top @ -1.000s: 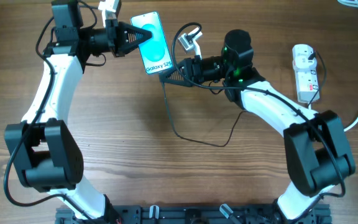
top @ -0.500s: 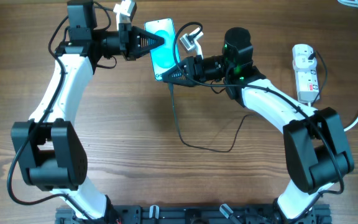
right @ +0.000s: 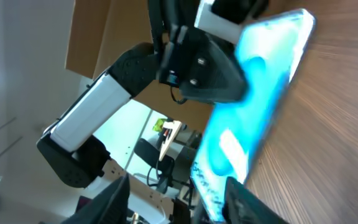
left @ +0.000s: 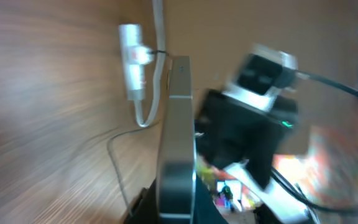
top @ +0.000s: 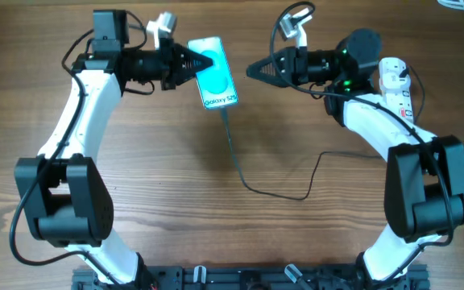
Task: Plug charger to phone and switch on socket
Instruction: 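Lower the plugged phone onto the table and open both grippers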
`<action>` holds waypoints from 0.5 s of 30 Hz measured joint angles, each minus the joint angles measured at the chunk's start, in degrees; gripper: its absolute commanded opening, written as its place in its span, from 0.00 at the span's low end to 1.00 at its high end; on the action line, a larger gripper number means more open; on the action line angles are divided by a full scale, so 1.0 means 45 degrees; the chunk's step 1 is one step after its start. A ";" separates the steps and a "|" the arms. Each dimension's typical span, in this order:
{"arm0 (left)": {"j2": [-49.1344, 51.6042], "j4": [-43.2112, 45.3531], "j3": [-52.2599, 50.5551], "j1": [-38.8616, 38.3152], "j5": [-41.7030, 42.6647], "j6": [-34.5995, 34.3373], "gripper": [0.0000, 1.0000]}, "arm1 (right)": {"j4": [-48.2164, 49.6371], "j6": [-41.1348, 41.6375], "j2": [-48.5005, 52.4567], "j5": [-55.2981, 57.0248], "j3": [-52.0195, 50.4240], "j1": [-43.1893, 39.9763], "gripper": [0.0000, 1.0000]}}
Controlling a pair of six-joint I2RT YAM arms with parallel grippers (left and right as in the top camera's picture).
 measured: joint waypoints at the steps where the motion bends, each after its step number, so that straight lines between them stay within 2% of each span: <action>1: 0.0000 -0.0748 -0.0024 -0.0136 -0.0850 0.0364 0.04 | -0.0442 -0.0194 0.0000 0.0000 0.0005 -0.0024 0.51; 3: 0.0000 -0.1651 -0.0034 -0.0583 -0.2186 0.0967 0.04 | -0.2890 -0.1214 0.0010 0.0189 0.0044 -0.0010 0.50; 7: 0.0000 -0.2064 -0.0034 -0.1549 -0.3789 0.1336 0.04 | -0.5867 -0.3230 0.0121 0.0947 0.0112 -0.0015 0.48; 11: 0.0437 -0.2069 -0.0034 -0.2079 -0.4158 0.1428 0.04 | -0.7169 -0.4692 0.0117 0.1953 0.0121 -0.0015 0.46; 15: 0.1248 -0.1826 -0.0034 -0.2074 -0.4347 0.1462 0.04 | -1.2172 -0.7121 -0.0248 0.4036 0.0379 -0.0175 0.46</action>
